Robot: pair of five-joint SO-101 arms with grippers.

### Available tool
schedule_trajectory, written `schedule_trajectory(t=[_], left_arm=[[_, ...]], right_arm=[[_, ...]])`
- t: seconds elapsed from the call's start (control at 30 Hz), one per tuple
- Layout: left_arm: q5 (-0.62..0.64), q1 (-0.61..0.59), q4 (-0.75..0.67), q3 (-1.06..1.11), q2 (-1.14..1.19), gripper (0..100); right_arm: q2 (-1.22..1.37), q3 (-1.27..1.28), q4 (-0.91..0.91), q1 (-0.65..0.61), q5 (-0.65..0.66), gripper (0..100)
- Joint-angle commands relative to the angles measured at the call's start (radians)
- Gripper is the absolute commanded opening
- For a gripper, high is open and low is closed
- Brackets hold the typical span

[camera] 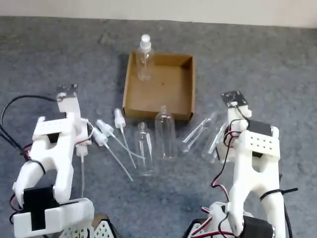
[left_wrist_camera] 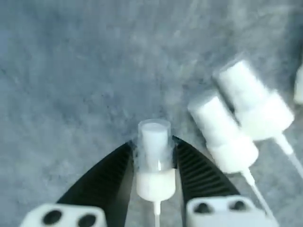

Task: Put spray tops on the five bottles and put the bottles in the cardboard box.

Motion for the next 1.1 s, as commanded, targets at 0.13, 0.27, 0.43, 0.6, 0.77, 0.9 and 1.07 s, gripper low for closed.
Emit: schedule_trajectory(t=[0.13, 0.27, 0.43, 0.6, 0.77, 0.9, 1.07], left_arm=[[-0.091, -0.027, 0.201, -0.377, -0.001, 0], [-0.195, -0.025, 0.299, -0.553, 0.01, 0], [-0.327, -0.058, 0.351, -0.618, 0.012, 0], [-0.494, -0.096, 0.351, -0.555, 0.012, 0], [-0.56, -0.139, 0.339, -0.458, 0.01, 0], [-0.56, -0.165, 0.236, -0.371, 0.008, 0], [-0.586, -0.168, 0.204, -0.317, 0.007, 0]], right_arm=[[-0.044, -0.01, -0.013, 0.038, -0.129, 12.1], [-0.035, -0.062, -0.008, -0.025, -0.265, 12.1], [-0.033, -0.133, -0.01, -0.073, -0.466, 16.1], [-0.031, -0.177, -0.018, -0.079, -0.611, 21.6], [-0.03, -0.176, -0.13, -0.074, -0.644, 21.7], [0.05, -0.18, -0.154, -0.073, -0.652, 21.7], [0.229, -0.246, -0.166, -0.073, -0.672, 22.0]])
